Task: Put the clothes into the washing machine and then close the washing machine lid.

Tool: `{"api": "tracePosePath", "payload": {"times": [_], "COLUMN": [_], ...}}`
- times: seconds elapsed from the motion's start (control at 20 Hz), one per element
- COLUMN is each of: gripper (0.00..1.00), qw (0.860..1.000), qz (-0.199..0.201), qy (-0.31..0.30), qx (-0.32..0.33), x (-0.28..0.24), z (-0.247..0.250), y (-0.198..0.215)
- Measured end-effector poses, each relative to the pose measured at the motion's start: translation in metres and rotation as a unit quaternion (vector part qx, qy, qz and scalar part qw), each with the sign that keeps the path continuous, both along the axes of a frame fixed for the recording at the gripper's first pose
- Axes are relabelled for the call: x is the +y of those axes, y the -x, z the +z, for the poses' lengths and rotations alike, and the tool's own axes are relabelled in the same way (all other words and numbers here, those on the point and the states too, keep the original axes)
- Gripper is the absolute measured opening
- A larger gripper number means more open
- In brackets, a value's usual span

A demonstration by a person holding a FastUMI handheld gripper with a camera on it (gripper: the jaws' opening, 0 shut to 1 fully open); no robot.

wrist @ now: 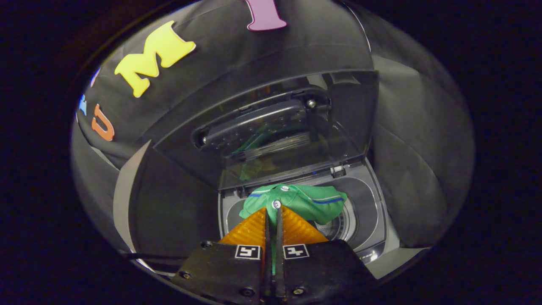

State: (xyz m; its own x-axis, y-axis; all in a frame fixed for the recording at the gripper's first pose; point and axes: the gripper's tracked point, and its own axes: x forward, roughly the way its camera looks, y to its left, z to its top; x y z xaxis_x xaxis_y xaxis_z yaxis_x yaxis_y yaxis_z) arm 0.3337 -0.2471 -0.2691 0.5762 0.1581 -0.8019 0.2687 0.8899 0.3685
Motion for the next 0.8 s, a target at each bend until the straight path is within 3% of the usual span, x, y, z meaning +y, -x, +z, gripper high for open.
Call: {"api": "tracePosePath", "payload": {"times": [0.35,0.8], "gripper": [0.07,0.09], "qw": [0.999,0.996], "qz": [0.007,-0.024], "qy": [0.043,0.068], "qx": [0.018,0.049], "x": [0.000,0.000], "z": [-0.053,-0.106], "y": [-0.004,0.010]}}
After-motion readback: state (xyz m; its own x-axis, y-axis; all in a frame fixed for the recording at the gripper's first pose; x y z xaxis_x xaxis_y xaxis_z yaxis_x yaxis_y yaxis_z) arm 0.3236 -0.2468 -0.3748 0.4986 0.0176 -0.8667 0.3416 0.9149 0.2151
